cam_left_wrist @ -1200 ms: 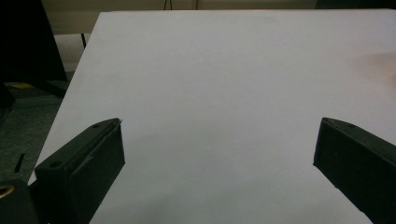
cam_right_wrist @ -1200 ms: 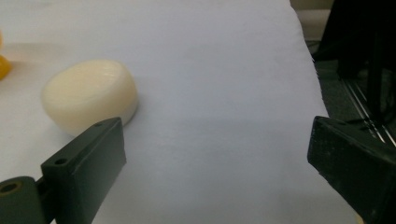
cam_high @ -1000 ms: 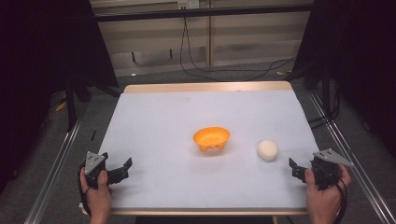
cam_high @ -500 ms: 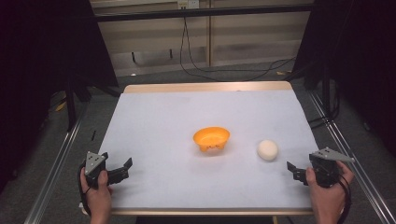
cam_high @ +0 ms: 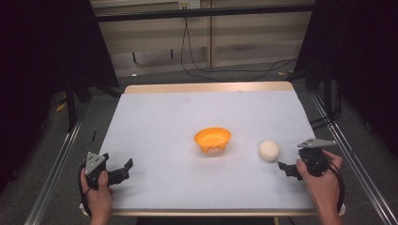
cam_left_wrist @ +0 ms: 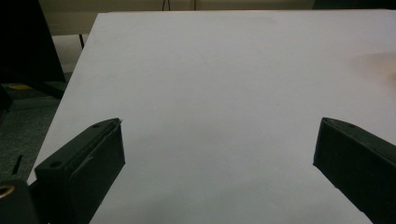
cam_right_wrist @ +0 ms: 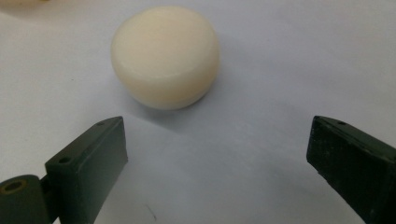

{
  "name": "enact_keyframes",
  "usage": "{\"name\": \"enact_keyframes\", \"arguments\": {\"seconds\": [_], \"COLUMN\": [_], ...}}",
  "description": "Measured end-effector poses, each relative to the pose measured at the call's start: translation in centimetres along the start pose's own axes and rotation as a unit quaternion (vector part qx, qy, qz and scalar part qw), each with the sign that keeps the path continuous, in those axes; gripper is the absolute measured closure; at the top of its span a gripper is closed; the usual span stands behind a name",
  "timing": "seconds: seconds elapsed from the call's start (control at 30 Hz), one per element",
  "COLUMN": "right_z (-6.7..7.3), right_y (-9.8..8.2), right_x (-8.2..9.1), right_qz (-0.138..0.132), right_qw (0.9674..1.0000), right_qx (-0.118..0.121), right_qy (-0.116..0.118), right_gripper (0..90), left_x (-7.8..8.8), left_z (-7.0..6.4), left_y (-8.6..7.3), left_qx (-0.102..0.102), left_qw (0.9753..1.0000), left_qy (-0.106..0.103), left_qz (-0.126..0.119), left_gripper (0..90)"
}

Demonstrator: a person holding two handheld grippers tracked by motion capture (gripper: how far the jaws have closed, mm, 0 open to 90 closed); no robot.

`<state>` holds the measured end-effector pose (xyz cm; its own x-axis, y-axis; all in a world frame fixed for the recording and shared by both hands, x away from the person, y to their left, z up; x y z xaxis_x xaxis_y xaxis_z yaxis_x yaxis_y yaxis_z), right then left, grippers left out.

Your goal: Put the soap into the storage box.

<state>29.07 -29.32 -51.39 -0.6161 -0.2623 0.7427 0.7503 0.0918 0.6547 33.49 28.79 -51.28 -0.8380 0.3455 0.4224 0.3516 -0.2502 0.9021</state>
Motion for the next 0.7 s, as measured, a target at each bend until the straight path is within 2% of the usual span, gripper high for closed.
{"name": "enact_keyframes", "arguments": {"seconds": [0.13, 0.33, 0.7], "right_z": [0.5, 0.8, 1.4], "right_y": [0.7, 1.3, 2.8], "right_x": [-0.5, -1.2, -1.7], "right_qz": [0.017, 0.038, 0.055], "right_qw": [0.9997, 0.9989, 0.9980], "right_qx": [0.012, 0.025, 0.028], "right_qy": [0.011, 0.009, 0.016], "right_gripper": [4.8, 2.3, 0.4], "left_x": [0.0, 0.0, 0.0], "left_z": [0.0, 0.0, 0.1], "left_y": [0.0, 0.0, 0.0], "left_qx": [0.001, 0.004, 0.006], "left_qw": [1.0000, 1.0000, 1.0000], "left_qy": [-0.001, 0.000, -0.001], "left_qz": [0.000, 0.001, 0.003], "left_gripper": [1.8, 1.8, 1.6]}}
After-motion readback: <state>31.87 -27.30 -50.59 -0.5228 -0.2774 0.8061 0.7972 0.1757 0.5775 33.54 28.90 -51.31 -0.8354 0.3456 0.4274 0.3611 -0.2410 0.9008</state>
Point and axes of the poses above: each handheld gripper's, and its own axes: x roughly backward along the jaws, y roughly out of its top, z roughly to its left, the point moved 7 cm from there along -x, roughly forward along the jaws, and after that the axes turned 10 degrees about -x, right-handed, at the moved point
